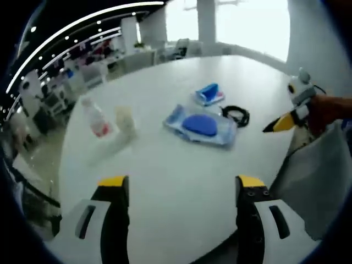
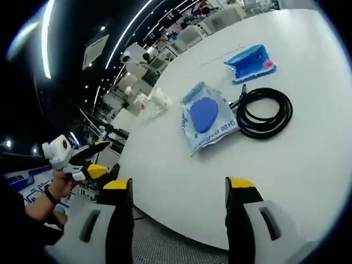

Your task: Arrange the tabletop items into an orderly group along one side of the table until the central work area is clear of visible clutter.

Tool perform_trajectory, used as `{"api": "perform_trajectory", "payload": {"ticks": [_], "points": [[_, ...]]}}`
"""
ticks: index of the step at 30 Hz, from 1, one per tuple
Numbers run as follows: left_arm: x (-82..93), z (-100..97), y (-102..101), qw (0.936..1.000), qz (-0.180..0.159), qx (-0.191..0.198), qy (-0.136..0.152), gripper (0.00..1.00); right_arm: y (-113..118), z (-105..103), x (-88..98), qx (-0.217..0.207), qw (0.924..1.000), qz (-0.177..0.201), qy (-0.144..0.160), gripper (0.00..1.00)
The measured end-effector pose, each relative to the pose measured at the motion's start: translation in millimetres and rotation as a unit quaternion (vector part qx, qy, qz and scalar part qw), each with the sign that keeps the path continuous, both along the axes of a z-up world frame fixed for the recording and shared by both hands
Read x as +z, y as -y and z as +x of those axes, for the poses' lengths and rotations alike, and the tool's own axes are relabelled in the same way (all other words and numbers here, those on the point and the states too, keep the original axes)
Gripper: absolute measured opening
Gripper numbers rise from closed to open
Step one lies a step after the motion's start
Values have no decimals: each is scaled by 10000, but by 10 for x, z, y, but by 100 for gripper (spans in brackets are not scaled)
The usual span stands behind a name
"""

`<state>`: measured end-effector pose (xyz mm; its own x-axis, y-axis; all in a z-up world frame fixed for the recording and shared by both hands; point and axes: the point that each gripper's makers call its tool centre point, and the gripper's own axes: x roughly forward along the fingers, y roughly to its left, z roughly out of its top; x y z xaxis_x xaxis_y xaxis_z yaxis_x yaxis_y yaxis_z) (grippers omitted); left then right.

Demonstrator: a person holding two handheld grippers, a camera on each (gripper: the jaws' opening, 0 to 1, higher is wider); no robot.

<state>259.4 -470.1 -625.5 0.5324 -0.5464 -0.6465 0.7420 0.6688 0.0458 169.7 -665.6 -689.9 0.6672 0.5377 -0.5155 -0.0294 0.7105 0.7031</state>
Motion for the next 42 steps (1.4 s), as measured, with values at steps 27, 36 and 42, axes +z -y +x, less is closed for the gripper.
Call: {"api": "perform_trajectory", "payload": {"ticks": [27,36,42], "points": [[-705,1324,1242,9865,595,-1236,-897,75,1,677,-275,-1442,9832,853,-725,66],[-1081,1348,1450,9792,427,-882,-1778,54,-76,759,-487,-1862,9700,1050,-1159,46],[-1135,1468,1566,9839,375,-871,-1517,52,31,816,-556,-2124,9640,1055,-1205,45]]}}
